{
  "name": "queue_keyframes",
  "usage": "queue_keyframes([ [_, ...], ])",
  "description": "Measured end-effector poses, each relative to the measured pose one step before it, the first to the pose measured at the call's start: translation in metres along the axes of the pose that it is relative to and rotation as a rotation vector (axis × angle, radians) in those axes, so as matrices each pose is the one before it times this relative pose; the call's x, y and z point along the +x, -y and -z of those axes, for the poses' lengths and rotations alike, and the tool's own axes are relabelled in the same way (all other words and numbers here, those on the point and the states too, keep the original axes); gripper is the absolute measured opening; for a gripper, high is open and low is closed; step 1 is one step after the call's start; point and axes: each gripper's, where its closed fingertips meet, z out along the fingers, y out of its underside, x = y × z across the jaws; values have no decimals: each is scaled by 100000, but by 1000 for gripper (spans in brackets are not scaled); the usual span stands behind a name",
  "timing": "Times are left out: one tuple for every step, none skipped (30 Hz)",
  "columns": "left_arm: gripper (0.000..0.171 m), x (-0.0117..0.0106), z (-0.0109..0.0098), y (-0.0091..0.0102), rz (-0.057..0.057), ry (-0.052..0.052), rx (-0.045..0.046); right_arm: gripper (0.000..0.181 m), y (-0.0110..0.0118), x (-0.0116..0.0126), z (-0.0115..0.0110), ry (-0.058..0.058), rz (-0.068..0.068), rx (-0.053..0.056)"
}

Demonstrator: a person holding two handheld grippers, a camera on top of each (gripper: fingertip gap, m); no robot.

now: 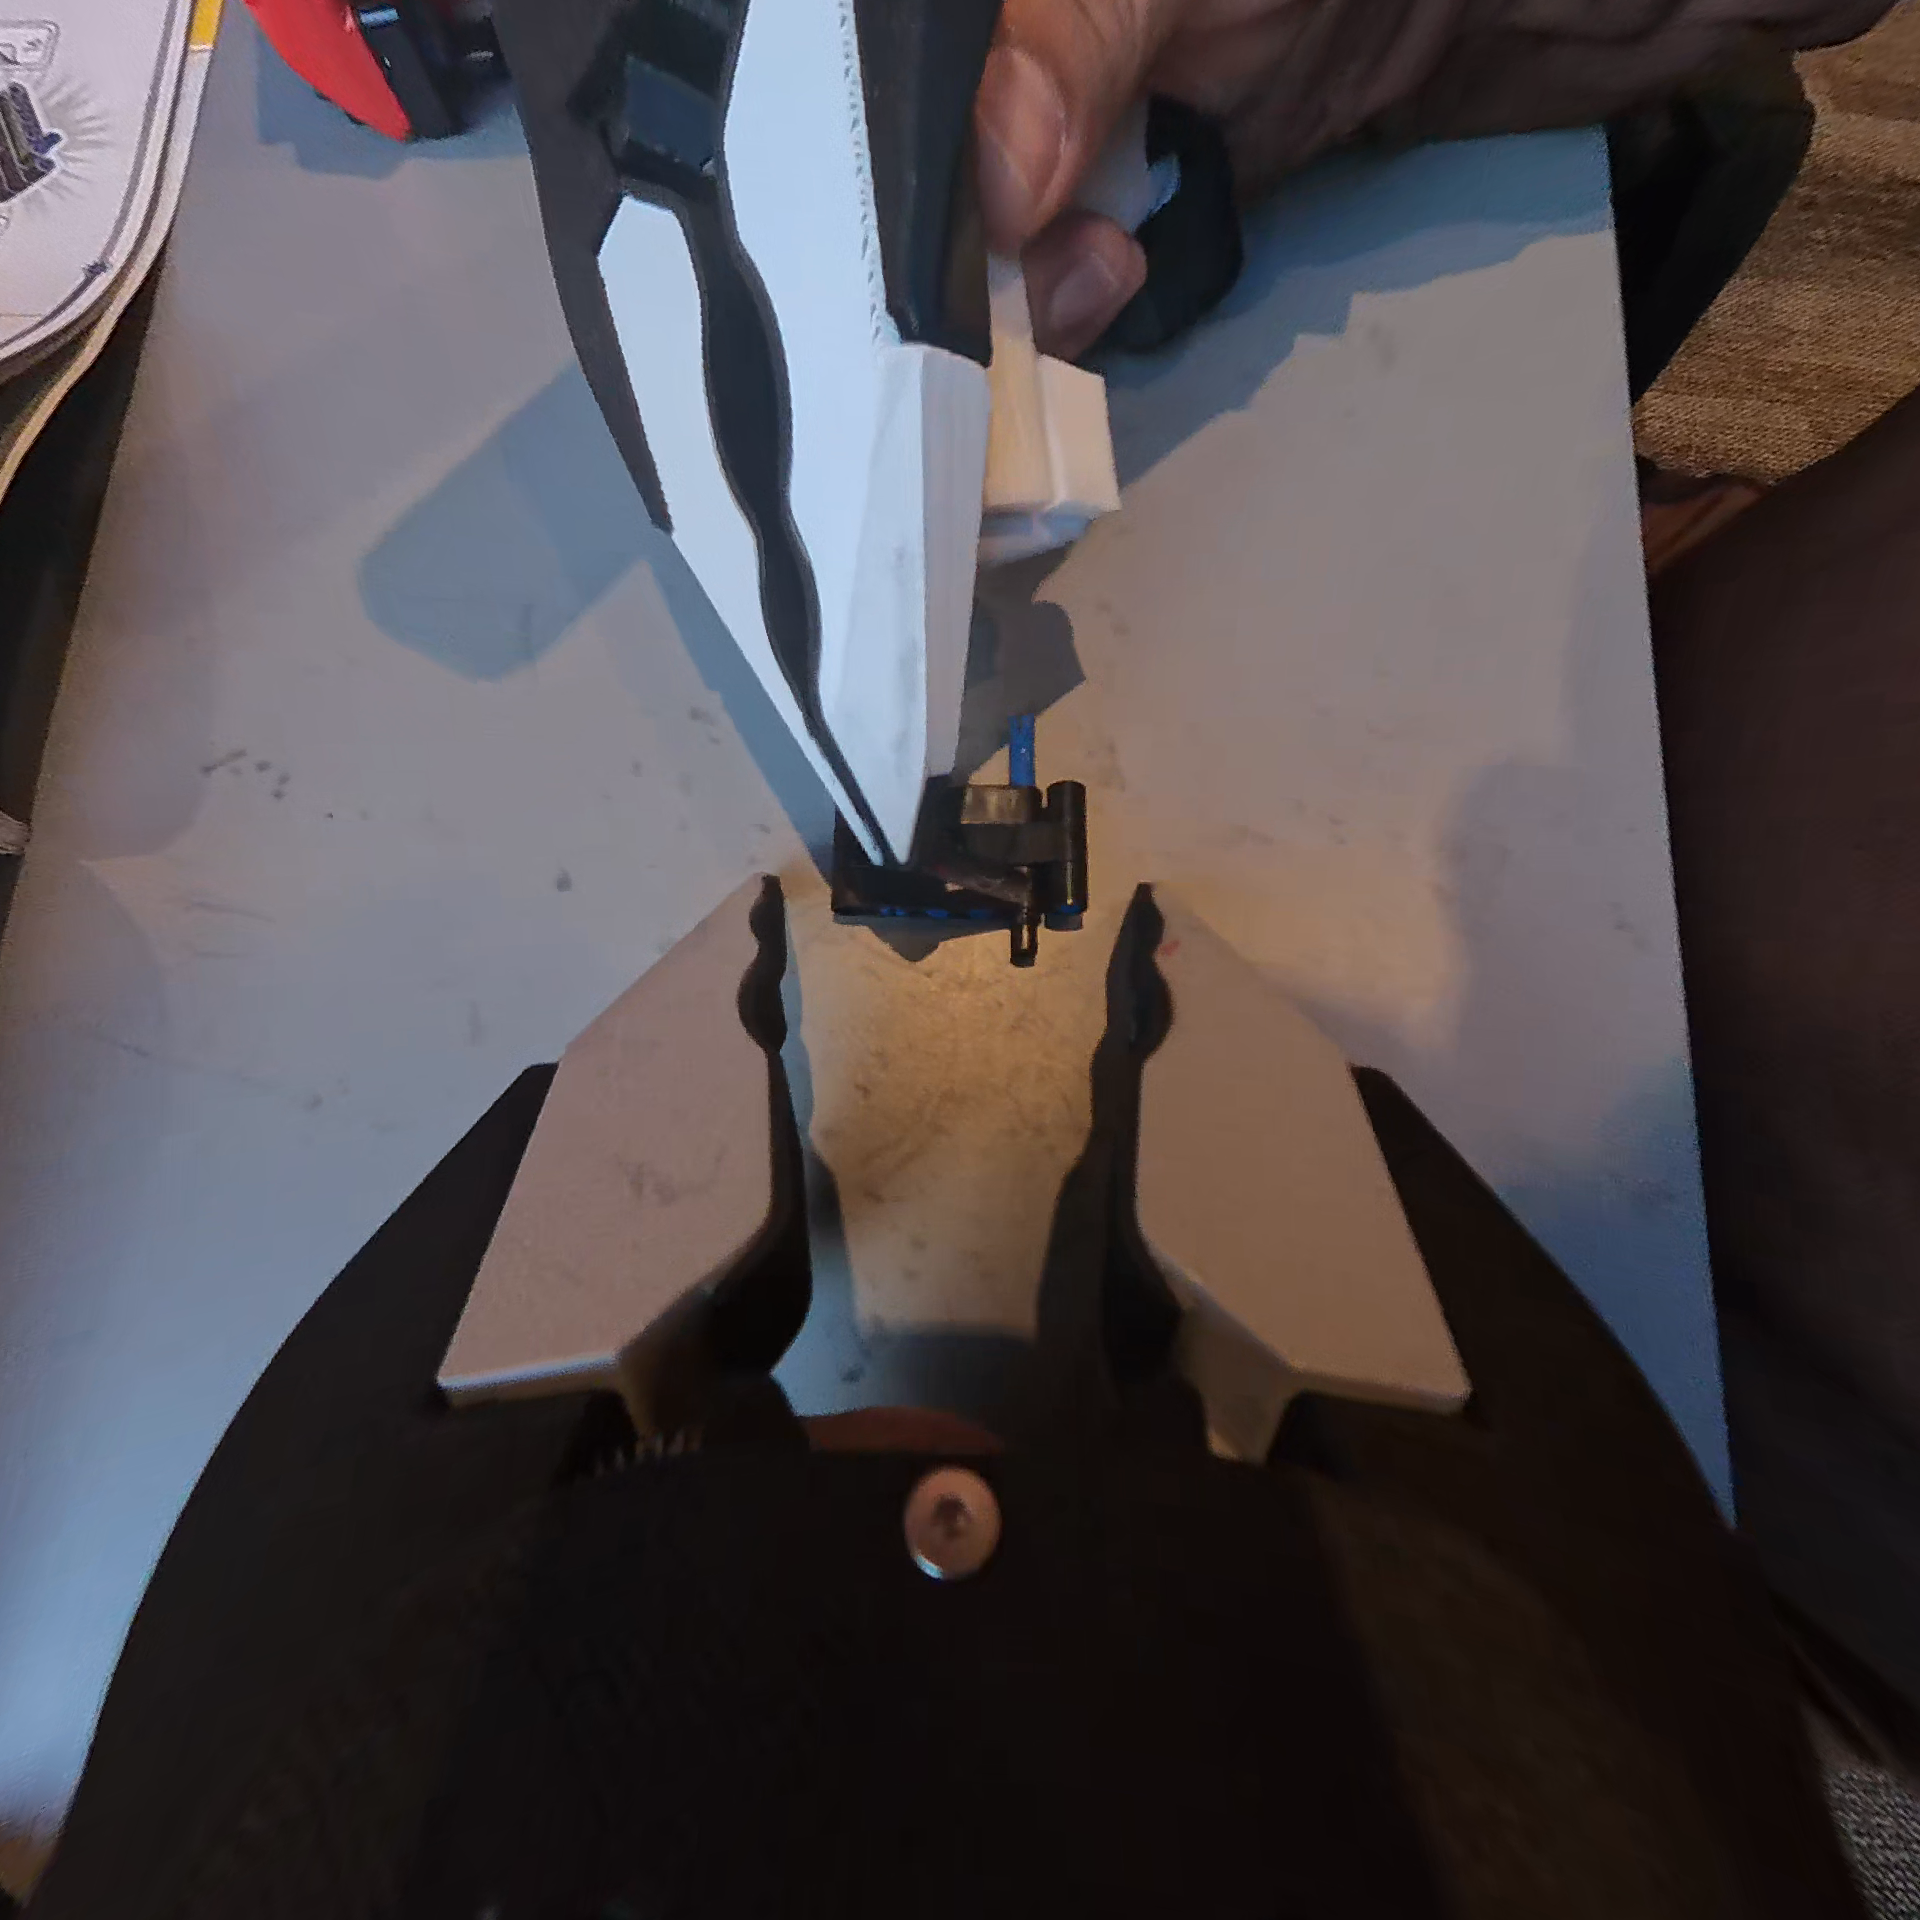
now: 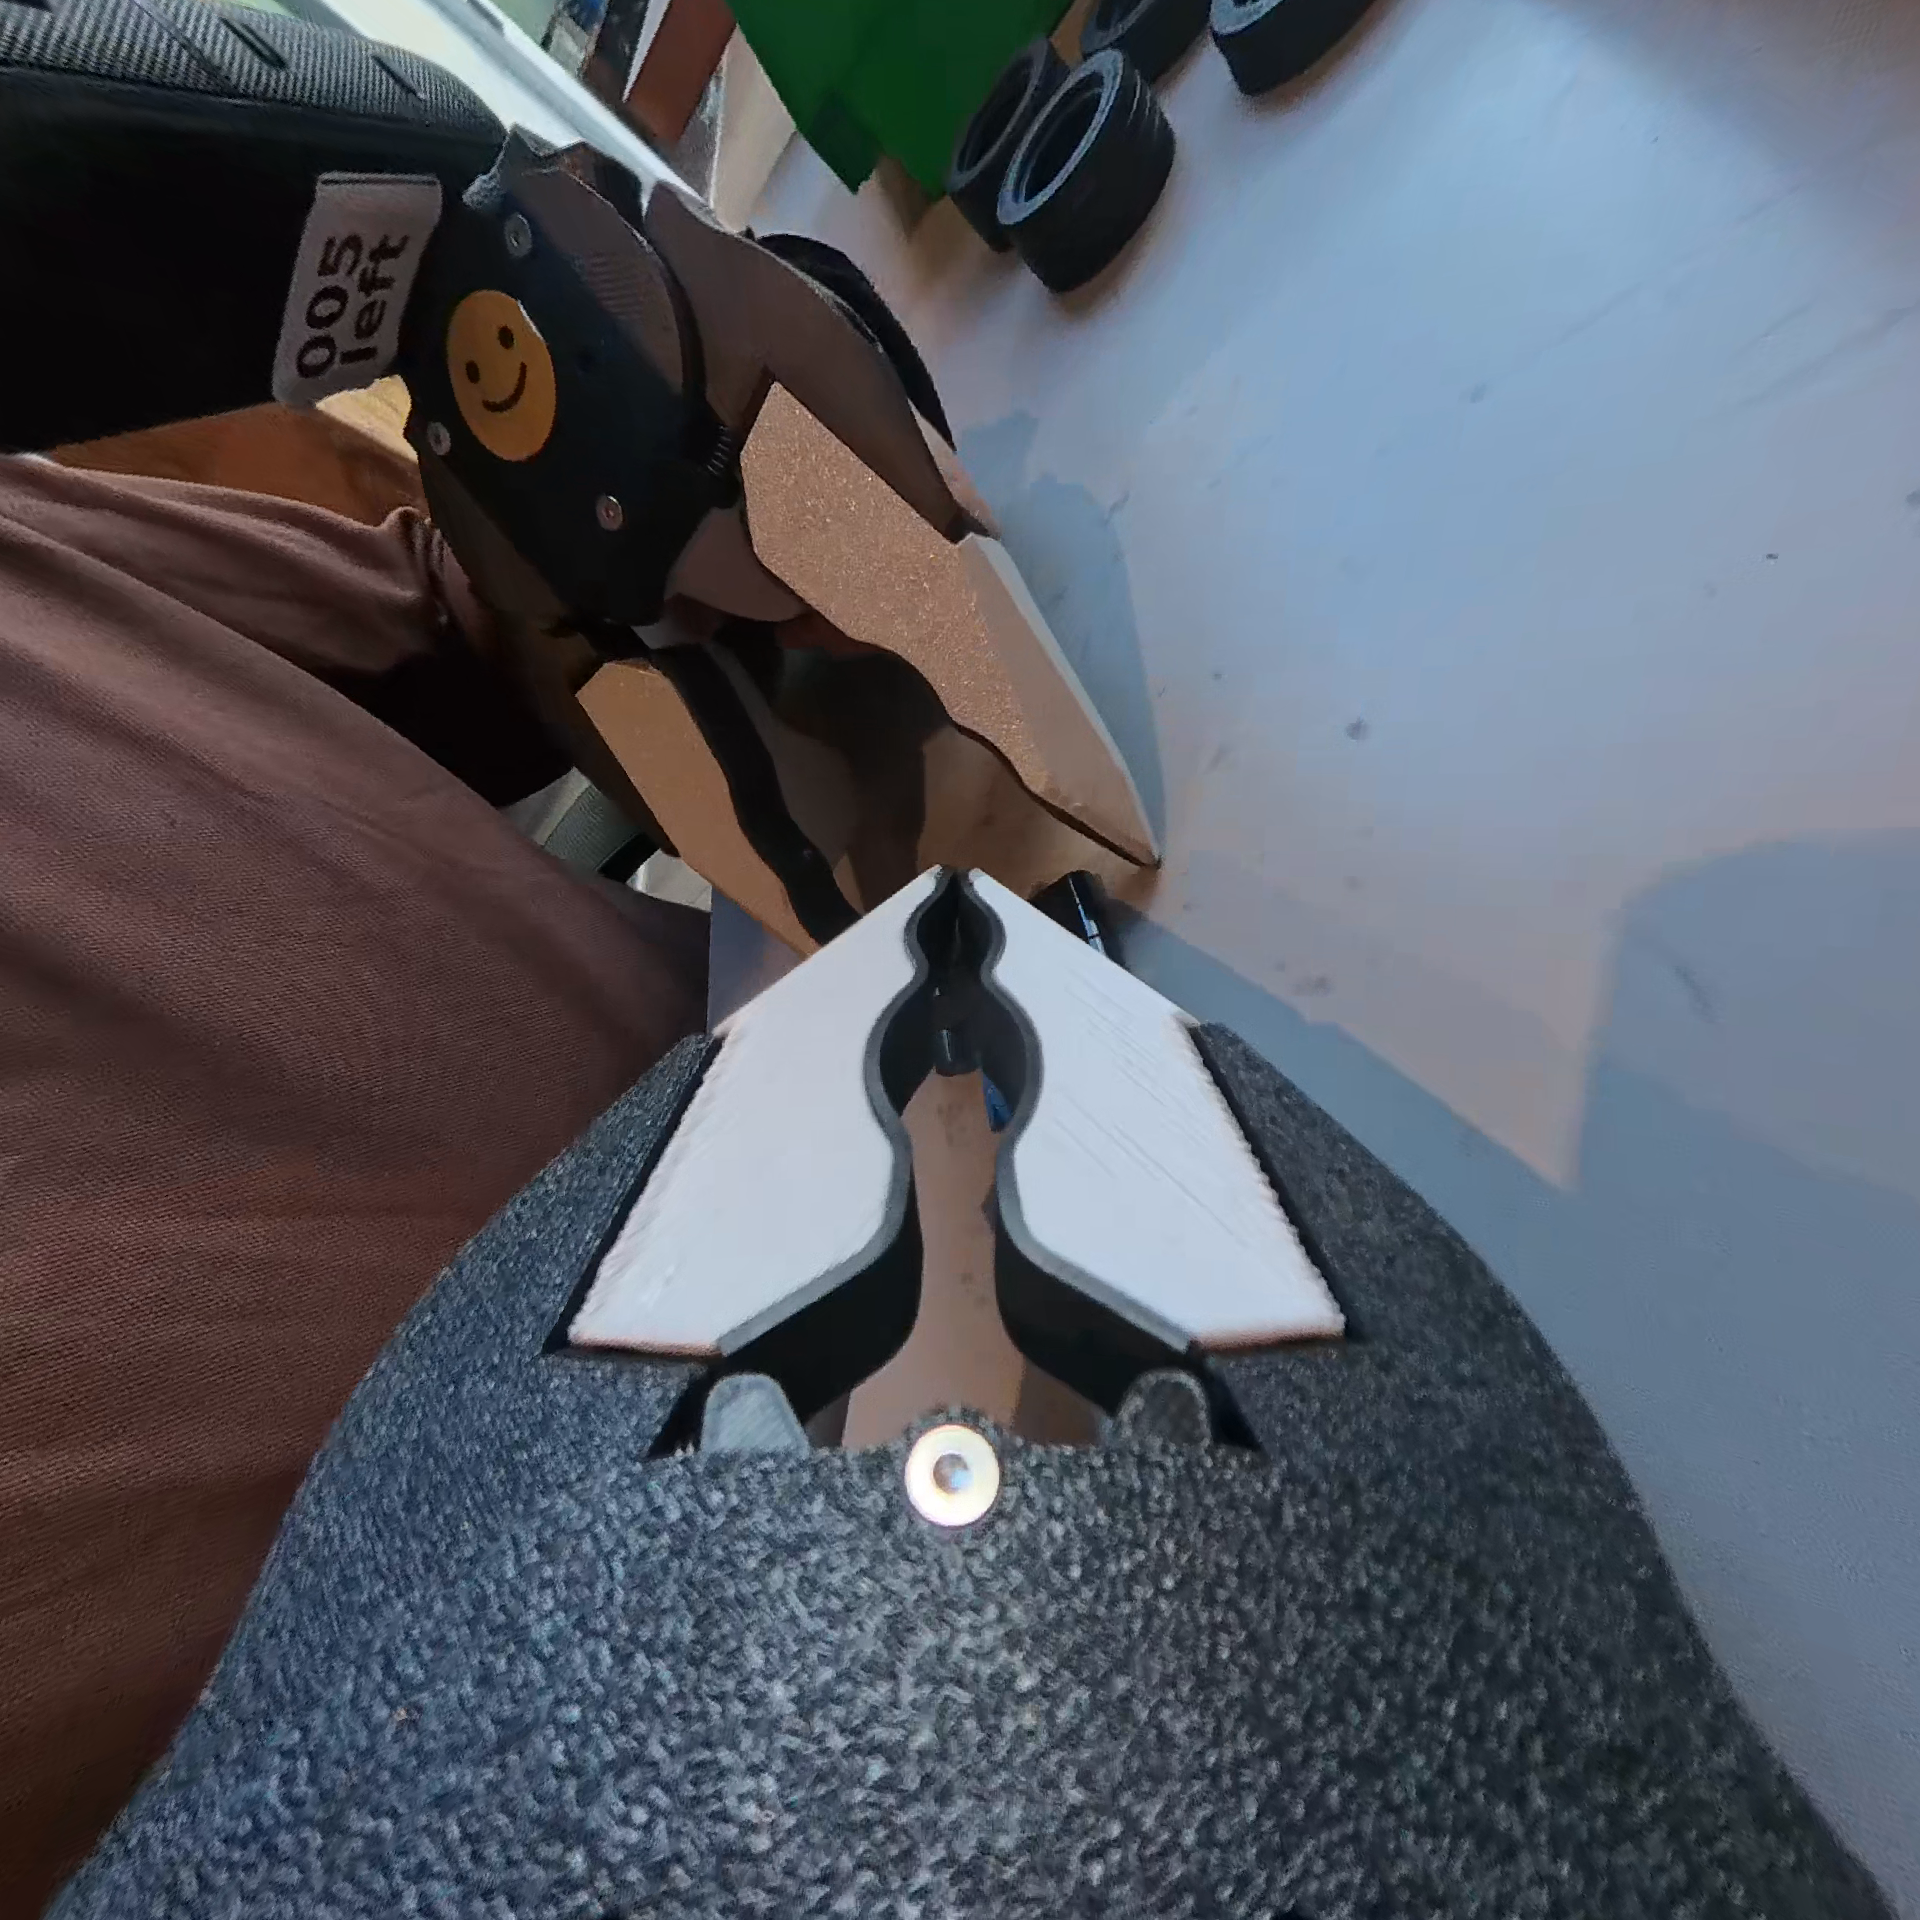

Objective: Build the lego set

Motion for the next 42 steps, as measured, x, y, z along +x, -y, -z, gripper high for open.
queue_keyframes([
  [64,-7,-31,32,42,65,14,0,-19,-22,-69,650,-108,-429],
  [63,9,-43,44,49,57,30,0,-3,5,-41,605,-302,-154],
  [62,37,-39,40,-103,-70,38,0,23,32,10,382,-338,141],
  [61,66,-35,37,-160,-153,56,0,44,11,44,482,-327,326],
  [59,61,-25,28,-246,-260,60,0,42,-23,86,615,-238,323],
  [58,34,-5,20,-145,-112,23,0,26,-21,100,515,-62,200],
  [58,4,0,1,49,-3,7,0,-15,19,99,172,143,-143],
  [58,1,-9,-2,18,3,34,0,-35,36,84,-72,374,-345],
  [58,-9,4,-3,18,25,16,0,-33,23,45,-66,428,-379],
  [58,-7,-6,7,56,25,14,0,-46,5,7,-128,450,-385],
  [58,-7,4,-2,63,31,22,0,-43,-18,-33,-70,465,-412],
  [57,-18,-3,7,96,75,49,0,-56,-65,-55,204,489,-572],
  [57,-26,-2,5,170,68,39,0,-75,-35,-73,65,396,-575],
  [57,-20,3,-1,142,64,29,0,-61,-10,-60,-53,175,-486],
  [56,-16,-1,2,82,55,14,0,-15,12,-38,-37,107,-234],
  [56,-4,-1,2,12,35,11,0,32,14,-3,-90,173,87],
  [56,-1,-13,0,17,63,13,0,62,18,32,-67,264,277],
  [56,-6,0,0,108,99,2,0,86,-14,32,38,404,336],
  [56,7,-7,8,73,139,21,0,80,21,44,-193,412,335],
  [56,5,-1,2,96,115,13,0,65,52,19,-392,307,228],
  [56,1,-7,8,44,66,19,0,-6,27,-9,-209,190,-113],
  [56,1,-1,2,24,7,12,0,-43,21,-42,-207,66,-405],
  [57,1,0,0,7,-2,-2,0,-66,50,-62,-391,87,-454],
  [56,-9,0,0,22,-26,1,0,-61,-4,-60,-197,228,-463],
  [56,-4,-7,-7,55,-49,4,0,-48,-11,-50,-127,284,-435],
  [56,6,-5,5,-11,1,1,0,-35,15,-36,-229,154,-286],
  [57,5,5,-5,-28,-2,3,0,-23,35,-21,-202,-46,-167],
  [57,-3,-5,5,3,-27,-1,0,-3,21,-6,-126,-109,-37],
  [57,0,0,0,-11,-7,2,0,9,19,6,-29,-53,80],
  [57,-2,0,1,-11,8,5,0,21,7,17,33,-45,165],
  [57,-2,0,1,-16,7,5,0,32,8,20,25,-125,229],
  [57,1,0,0,-4,-9,2,0,35,32,29,-37,-175,269],
  [57,6,0,-1,9,-39,-6,0,49,29,18,-35,-141,225],
  [57,5,1,-1,-18,-45,-9,0,13,25,-5,2,-121,35],
  [57,3,5,-5,-38,9,1,0,-15,6,-18,39,-114,-178],
  [57,-6,-5,5,7,-2,2,0,-22,37,-21,-117,-80,-189],
  [57,-1,0,0,-5,3,2,0,-15,17,-19,-207,35,-126],
  [57,6,5,-5,-5,7,-1,0,-13,12,-4,-152,134,-106],
  [57,-2,0,0,-9,10,1,0,-11,10,-14,-191,118,-77],
  [57,1,-1,1,6,-2,9,0,-10,8,-4,-172,100,-29],
  [57,0,0,0,0,-1,3,0,-1,11,0,-45,65,-5],
  [57,2,0,1,10,-12,4,0,-5,-1,4,-12,18,19],
])
